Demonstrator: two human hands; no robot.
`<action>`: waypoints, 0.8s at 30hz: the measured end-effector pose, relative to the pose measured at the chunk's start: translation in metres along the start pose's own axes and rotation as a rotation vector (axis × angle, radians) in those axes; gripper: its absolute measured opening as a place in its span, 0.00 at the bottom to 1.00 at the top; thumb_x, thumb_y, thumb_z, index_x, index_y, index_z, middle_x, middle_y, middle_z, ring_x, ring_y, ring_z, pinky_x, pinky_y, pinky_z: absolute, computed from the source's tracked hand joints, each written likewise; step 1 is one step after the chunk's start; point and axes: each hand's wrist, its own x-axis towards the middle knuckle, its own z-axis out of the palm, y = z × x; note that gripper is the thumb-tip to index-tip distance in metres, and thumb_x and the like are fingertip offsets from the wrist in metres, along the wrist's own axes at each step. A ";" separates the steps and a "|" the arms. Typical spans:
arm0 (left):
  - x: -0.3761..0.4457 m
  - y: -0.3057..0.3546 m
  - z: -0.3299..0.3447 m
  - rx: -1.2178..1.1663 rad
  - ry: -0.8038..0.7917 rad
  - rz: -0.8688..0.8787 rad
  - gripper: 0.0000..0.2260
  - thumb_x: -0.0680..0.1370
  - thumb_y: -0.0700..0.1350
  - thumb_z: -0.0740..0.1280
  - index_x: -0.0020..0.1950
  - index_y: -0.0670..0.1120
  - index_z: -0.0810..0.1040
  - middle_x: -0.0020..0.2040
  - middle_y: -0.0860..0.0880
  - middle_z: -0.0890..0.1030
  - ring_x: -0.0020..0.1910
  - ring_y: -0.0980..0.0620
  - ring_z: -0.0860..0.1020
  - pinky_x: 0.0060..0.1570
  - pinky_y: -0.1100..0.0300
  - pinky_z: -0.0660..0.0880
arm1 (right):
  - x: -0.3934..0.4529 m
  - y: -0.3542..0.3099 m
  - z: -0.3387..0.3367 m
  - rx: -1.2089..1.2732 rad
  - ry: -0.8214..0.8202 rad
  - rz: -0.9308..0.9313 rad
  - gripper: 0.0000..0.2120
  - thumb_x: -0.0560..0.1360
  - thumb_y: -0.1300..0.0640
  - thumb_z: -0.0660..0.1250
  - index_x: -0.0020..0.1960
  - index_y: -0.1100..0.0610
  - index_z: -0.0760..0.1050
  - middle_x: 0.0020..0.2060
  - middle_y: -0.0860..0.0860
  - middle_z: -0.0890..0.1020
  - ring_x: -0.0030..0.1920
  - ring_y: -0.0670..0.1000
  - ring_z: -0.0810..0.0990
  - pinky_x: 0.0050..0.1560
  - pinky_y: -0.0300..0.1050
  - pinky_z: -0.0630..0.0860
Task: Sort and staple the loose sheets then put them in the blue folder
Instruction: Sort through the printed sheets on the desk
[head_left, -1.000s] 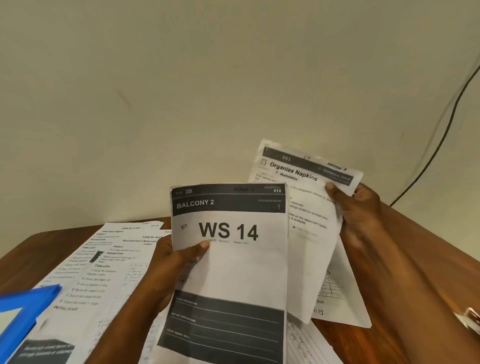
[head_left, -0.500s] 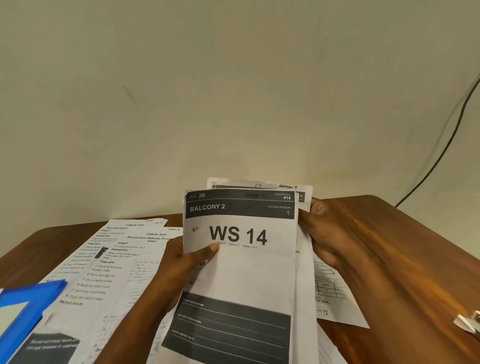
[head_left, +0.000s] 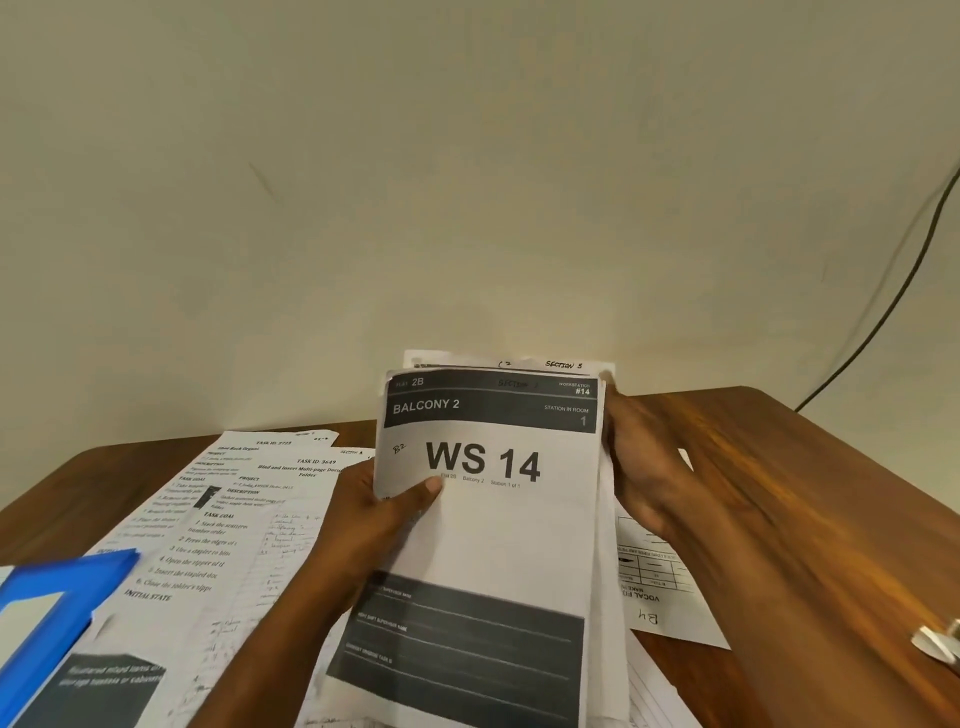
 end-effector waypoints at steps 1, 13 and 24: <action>0.000 0.000 0.000 0.009 0.023 0.018 0.09 0.77 0.48 0.74 0.54 0.55 0.77 0.49 0.56 0.83 0.44 0.53 0.82 0.34 0.67 0.76 | 0.000 0.001 0.002 0.007 -0.019 0.013 0.29 0.83 0.32 0.51 0.68 0.46 0.80 0.58 0.50 0.87 0.60 0.53 0.86 0.66 0.56 0.78; 0.002 0.004 0.003 -0.001 0.207 0.161 0.28 0.74 0.46 0.78 0.69 0.55 0.68 0.60 0.54 0.78 0.50 0.52 0.80 0.43 0.63 0.78 | 0.001 0.021 0.019 -0.126 0.033 -0.134 0.14 0.75 0.63 0.77 0.57 0.50 0.79 0.50 0.45 0.89 0.52 0.48 0.88 0.59 0.52 0.83; -0.002 0.022 0.005 -0.186 0.234 0.206 0.12 0.75 0.47 0.77 0.54 0.57 0.78 0.50 0.60 0.83 0.47 0.56 0.83 0.34 0.69 0.79 | -0.010 0.013 0.035 -0.183 0.140 -0.396 0.06 0.80 0.51 0.70 0.54 0.41 0.75 0.52 0.35 0.83 0.52 0.40 0.84 0.47 0.34 0.82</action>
